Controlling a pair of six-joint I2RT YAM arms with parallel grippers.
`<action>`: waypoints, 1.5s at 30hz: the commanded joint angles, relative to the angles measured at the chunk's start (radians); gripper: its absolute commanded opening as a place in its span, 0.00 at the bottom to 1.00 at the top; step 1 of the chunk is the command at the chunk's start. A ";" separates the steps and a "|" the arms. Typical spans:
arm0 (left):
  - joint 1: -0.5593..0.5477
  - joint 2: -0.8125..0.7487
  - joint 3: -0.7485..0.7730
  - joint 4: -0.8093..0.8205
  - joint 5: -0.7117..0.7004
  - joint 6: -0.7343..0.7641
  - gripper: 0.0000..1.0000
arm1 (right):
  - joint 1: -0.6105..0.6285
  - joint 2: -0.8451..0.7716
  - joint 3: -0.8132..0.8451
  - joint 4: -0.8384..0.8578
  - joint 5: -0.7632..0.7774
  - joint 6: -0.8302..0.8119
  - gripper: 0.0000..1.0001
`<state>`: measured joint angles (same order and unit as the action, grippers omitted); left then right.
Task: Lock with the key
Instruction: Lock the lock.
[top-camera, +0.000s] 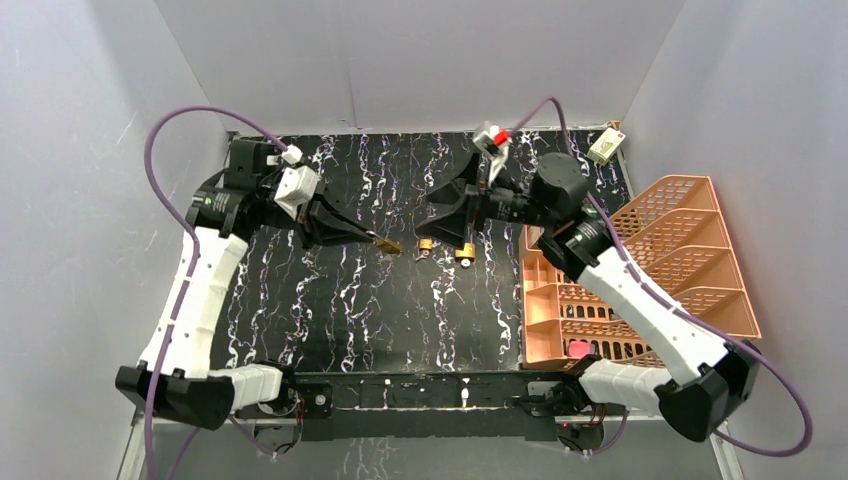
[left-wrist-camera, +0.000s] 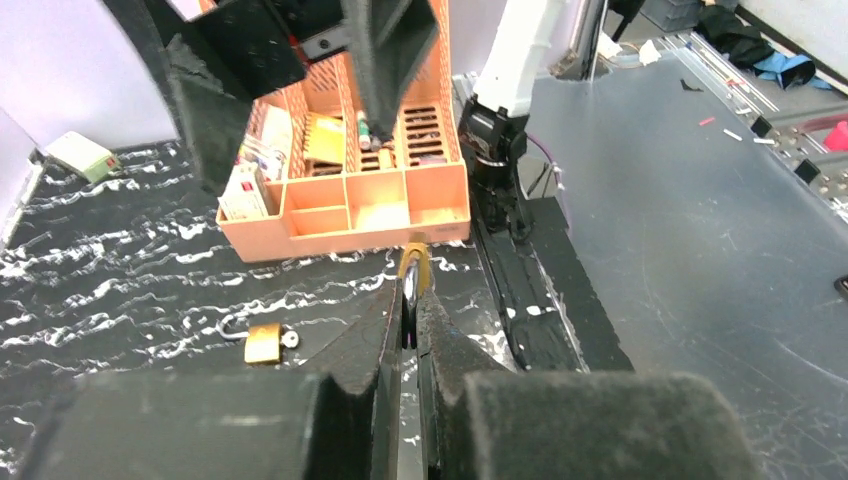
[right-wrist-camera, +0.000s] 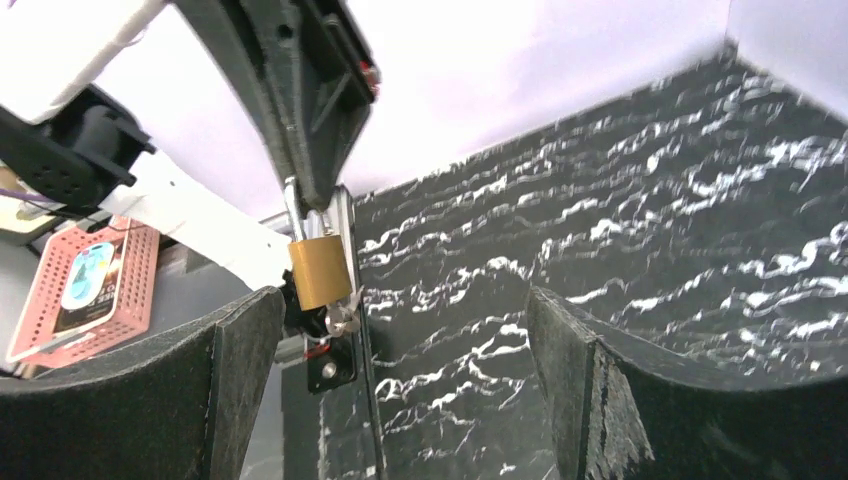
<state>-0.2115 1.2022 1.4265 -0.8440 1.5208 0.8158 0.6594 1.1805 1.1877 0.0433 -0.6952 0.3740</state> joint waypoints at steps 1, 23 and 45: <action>-0.001 0.152 0.171 -0.470 0.218 0.439 0.00 | 0.003 -0.078 -0.082 0.318 0.056 0.016 0.98; 0.001 0.262 0.460 -0.466 0.214 0.379 0.00 | 0.073 -0.011 -0.084 0.399 0.014 -0.085 0.96; 0.008 0.272 0.511 -0.300 0.213 0.219 0.00 | 0.213 0.018 -0.151 0.623 0.220 -0.231 0.79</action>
<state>-0.2111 1.5280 1.9438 -1.2407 1.5101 1.1049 0.8673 1.2091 1.0264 0.6025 -0.5369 0.1875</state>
